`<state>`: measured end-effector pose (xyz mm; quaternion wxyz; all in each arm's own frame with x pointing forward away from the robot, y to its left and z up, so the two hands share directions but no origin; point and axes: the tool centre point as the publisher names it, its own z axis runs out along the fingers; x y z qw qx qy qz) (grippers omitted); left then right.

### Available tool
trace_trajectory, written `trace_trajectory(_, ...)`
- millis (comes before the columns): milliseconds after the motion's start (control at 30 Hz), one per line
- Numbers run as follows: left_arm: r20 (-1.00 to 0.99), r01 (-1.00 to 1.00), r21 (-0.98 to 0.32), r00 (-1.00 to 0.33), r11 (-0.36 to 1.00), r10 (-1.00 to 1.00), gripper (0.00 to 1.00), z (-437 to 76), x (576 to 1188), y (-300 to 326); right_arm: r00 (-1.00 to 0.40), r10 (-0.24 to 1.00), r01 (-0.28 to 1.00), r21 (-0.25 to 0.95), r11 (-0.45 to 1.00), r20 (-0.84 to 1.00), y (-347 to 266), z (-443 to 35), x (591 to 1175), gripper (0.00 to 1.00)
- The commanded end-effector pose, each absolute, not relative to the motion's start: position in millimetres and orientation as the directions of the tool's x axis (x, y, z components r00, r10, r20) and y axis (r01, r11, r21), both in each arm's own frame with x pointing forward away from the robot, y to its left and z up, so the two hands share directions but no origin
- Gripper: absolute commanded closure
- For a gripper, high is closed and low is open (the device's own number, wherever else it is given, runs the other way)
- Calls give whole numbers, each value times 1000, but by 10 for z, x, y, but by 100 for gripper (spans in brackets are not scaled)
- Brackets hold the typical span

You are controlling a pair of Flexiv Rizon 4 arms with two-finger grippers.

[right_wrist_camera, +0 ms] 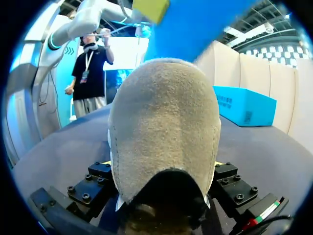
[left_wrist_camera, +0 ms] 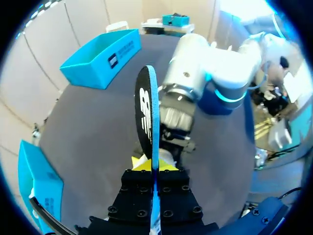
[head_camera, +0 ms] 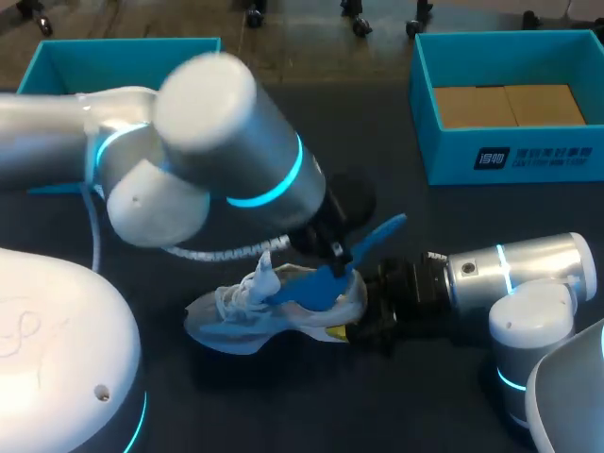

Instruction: Take the shoe out of the shoebox, open the shoe tongue, remove and reinsert the insole, then place the shoe into the shoebox

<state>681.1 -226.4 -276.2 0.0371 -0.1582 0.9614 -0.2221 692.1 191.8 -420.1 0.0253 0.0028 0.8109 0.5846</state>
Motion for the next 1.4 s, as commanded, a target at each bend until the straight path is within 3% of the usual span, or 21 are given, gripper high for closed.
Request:
trace_trajectory(33, 259, -273, -480, -952, 834, -162, 100, -2631, 6790, -2156, -999, 35, -25, 947, 321, -38, 1924, -4197, 6908, 100)
trace_trajectory(300, 385, -271, -524, -921, 807, -60, 100, -2353, 6708, -2359, -999, 35, -25, 947, 321, -38, 1924, -4197, 6908, 100)
trace_trajectory(667, 414, -243, -632, -908, 736, 55, 100, -1694, 6576, -2276, -999, 35, -25, 947, 321, -38, 1924, -4197, 6908, 100)
trace_trajectory(1233, 414, -243, -632, -908, 736, 55, 100, -1694, 6576, -2276, -999, 35, -25, 947, 321, -38, 1924, -4197, 6908, 100)
trace_trajectory(1400, 443, -300, -695, -895, 653, 61, 100, -1363, 6555, -2234, -999, 35, -25, 947, 321, -38, 1924, -4197, 6908, 100)
